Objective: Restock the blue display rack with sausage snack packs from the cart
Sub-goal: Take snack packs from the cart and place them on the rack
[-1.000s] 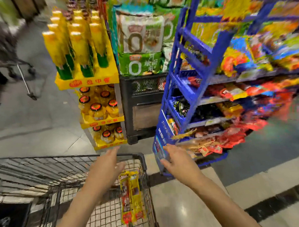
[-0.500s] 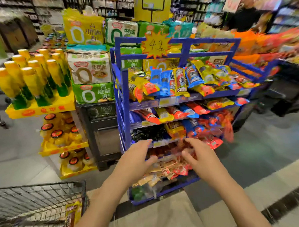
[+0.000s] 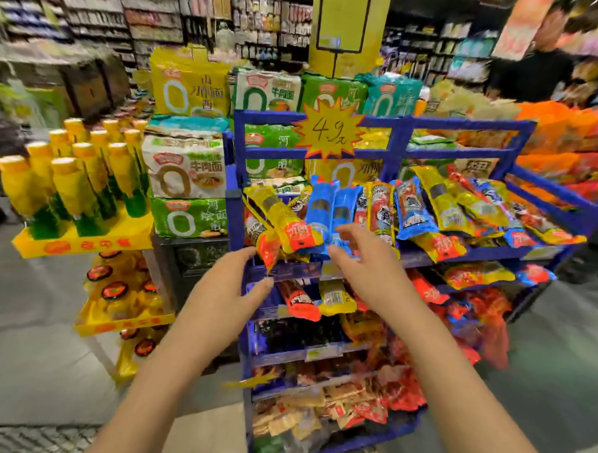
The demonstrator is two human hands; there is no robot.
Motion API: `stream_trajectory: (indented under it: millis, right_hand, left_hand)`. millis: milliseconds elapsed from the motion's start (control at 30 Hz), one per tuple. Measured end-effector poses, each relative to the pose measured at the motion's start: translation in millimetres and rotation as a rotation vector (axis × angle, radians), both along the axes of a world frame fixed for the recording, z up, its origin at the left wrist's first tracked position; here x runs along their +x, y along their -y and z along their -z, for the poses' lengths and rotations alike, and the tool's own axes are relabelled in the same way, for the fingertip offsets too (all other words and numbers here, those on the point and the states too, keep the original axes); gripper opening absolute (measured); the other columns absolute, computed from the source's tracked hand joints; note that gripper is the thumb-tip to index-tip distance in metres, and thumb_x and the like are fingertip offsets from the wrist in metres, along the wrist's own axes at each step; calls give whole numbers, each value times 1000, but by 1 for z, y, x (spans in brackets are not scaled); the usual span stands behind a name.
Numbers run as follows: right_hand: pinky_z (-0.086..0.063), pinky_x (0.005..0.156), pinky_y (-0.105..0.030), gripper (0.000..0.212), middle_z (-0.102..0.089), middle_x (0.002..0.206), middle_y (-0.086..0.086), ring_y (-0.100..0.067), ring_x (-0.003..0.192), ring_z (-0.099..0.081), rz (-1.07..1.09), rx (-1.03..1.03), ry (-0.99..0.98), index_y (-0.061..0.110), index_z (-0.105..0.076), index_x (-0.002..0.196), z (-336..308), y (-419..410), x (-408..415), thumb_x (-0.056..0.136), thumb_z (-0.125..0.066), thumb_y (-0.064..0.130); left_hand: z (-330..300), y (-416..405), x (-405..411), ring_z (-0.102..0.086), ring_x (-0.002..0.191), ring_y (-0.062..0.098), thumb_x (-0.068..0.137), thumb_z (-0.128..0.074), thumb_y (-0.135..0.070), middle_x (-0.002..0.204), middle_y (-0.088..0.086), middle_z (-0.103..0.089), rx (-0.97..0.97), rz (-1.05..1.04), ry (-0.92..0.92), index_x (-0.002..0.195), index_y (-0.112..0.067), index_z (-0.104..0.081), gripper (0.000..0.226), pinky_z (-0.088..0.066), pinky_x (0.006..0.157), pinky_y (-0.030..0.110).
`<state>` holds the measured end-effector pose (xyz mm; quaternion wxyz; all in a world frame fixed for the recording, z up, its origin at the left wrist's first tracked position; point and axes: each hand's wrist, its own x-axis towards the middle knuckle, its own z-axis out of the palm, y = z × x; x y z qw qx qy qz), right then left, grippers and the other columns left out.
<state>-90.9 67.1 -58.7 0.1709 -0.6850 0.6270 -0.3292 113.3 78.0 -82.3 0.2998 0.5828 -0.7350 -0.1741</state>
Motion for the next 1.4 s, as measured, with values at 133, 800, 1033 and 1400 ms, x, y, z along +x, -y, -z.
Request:
stream_trajectory:
  millis: [133,800,1033,1400]
  right_hand:
    - [-38,92,-31,40,-54,131,-6,-22,120,-50,-73,7,-61,12,-49,130,-23,72,17,96,-50,32]
    - [-30,47,-30,41,-44,59,-3,-18,54,-42,-236,236,78,14,-40,59,-34,171,5,84,-61,39]
    - [-20,51,-32,50,-29,51,-4,-21,49,-29,-257,160,208,16,-33,51,-29,171,-27,84,-62,39]
    - [-38,59,-39,38,-53,64,-6,-22,56,-48,-313,232,456,13,-53,68,-11,166,-50,79,-66,46]
  left_hand:
    - [-1,22,-16,-45,128,13,92,-53,-39,140,-3,-48,-21,-123,-65,140,-20,-40,53,-39,102,30]
    - [-11,66,-82,-56,95,35,98,-37,-39,94,14,-63,73,-624,-158,102,-12,-49,29,-44,78,42]
    - [-36,93,-97,-53,93,36,97,-37,-38,93,17,-56,158,-702,12,94,-3,-47,37,-39,73,37]
    - [-42,134,-90,-47,67,23,89,-56,-44,67,6,-42,412,-601,16,65,-8,-39,46,-41,62,33]
